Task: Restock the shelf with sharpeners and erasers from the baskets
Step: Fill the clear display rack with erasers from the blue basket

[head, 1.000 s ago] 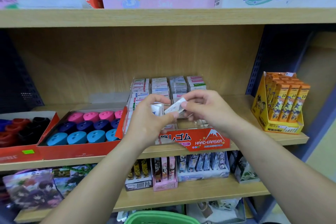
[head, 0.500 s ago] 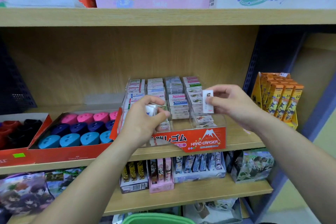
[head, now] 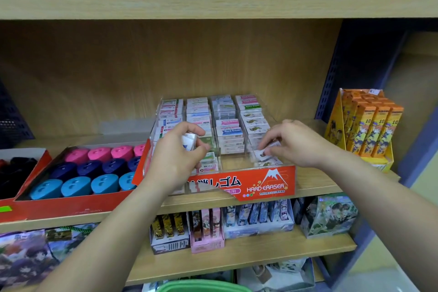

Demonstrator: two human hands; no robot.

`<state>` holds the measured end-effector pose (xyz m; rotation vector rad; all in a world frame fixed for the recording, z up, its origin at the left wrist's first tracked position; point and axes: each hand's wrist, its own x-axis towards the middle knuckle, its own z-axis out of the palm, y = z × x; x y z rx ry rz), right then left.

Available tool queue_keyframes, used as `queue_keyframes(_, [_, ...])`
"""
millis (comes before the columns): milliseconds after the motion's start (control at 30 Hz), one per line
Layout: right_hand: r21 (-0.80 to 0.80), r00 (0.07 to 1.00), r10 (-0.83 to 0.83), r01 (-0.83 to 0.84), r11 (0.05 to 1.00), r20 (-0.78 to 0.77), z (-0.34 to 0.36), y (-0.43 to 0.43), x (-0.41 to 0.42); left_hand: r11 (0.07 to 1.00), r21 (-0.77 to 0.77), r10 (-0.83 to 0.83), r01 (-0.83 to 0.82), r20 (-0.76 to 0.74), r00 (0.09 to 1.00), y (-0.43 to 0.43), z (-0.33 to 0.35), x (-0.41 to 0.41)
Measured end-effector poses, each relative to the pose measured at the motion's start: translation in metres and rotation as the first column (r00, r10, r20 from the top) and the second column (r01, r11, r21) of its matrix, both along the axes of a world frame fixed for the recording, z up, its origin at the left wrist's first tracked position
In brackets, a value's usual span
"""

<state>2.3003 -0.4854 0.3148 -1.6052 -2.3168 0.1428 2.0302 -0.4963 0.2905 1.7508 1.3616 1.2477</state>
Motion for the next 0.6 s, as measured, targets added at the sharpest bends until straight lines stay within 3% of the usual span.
queue_keyframes(267, [-0.124,0.999,0.038,-0.035,0.992,0.024,0.0009,0.0069,0.0025,0.999,0.028,0.019,-0.018,-0.059,0.998,-0.0028,-0.0050,-0.0054])
queue_keyframes(433, [-0.045,1.000,-0.020,0.020,0.999,-0.003,-0.0029,0.0084,-0.0009,0.999,0.025,0.024,-0.023,-0.059,0.998,-0.0049,-0.0031,-0.0063])
queue_keyframes(600, [-0.039,0.994,-0.008,0.012,0.999,0.111,-0.0009,0.0057,-0.0020,1.000,0.020,0.007,-0.006,-0.020,1.000,-0.0075,-0.0014,-0.0076])
